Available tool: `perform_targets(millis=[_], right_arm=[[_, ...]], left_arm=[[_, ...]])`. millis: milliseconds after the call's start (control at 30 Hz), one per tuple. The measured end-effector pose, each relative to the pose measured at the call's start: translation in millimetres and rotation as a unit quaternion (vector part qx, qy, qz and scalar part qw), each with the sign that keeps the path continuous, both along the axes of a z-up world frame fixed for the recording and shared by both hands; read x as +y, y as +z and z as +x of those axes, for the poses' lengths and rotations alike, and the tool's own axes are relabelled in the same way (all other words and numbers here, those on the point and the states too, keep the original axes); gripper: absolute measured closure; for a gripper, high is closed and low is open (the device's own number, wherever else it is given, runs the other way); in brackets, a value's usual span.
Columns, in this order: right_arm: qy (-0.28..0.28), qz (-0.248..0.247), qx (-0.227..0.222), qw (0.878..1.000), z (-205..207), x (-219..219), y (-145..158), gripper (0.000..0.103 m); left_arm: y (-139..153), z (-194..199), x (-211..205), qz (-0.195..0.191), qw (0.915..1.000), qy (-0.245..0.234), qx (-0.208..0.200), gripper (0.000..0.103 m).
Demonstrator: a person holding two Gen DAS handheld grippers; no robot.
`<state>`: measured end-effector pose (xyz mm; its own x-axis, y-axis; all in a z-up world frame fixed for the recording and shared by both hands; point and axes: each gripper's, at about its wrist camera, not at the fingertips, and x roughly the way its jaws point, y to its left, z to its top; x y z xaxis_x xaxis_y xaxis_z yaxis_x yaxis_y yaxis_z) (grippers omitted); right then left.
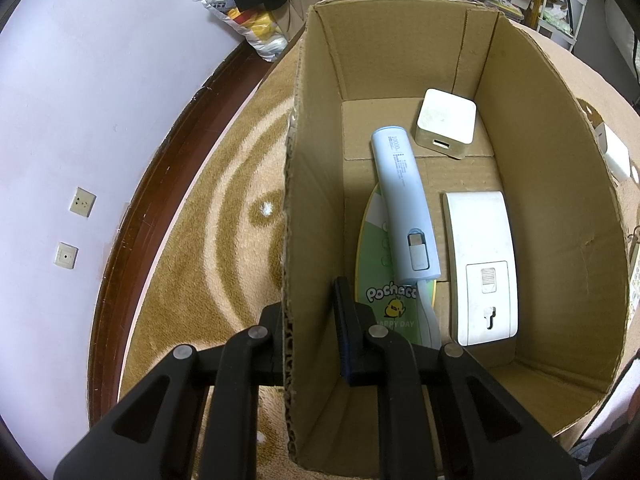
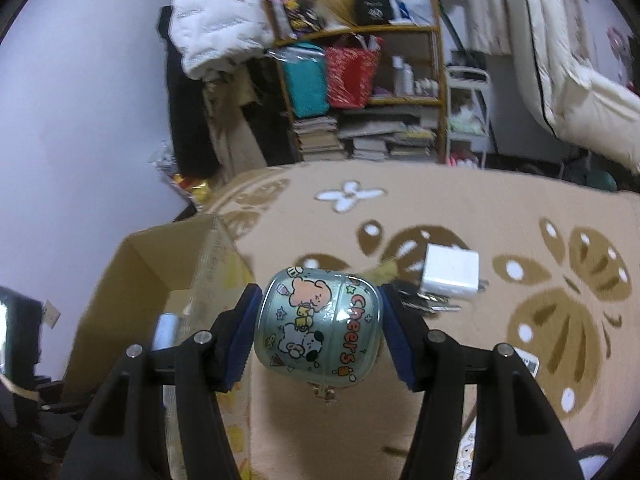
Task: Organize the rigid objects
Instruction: 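Carry the green case over the box and release it inside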
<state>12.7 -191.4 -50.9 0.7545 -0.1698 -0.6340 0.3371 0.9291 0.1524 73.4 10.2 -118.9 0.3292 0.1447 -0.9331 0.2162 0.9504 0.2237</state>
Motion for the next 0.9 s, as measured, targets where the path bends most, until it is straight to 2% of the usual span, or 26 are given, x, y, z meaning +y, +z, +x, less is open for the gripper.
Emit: perform_targets(millis=[200,400,467,567,700,900], right_arm=[[0.034,-0.016,-0.033,0.999,-3,22,21,0.041],[0.073,-0.001,-0.064,0.995,1,39,34,0.041],[0.082,0.001,-0.066,0.994,4,44,35,0.041],[0.1,0.034,-0.077,0.991,6,48,37,0.041],[0.114,0.016,-0.087,0.99,3,59,44,0.041],[0.124,0.018,-0.088,0.988,0,67,47,0.041]], left_arm=[[-1,-1,-1,0.002,1.0,-0.002,0.0,0.087],[-1,0,-1,0.001,1.0,-0.001,0.001,0.087],[-1,0,-1,0.0,1.0,0.0,0.001,0.087],[-1,1,0,0.0,1.0,0.0,0.002,0.087],[0,1,-1,-0.001,1.0,0.001,0.002,0.087],[0,1,-1,-0.001,1.0,0.001,0.003,0.087]])
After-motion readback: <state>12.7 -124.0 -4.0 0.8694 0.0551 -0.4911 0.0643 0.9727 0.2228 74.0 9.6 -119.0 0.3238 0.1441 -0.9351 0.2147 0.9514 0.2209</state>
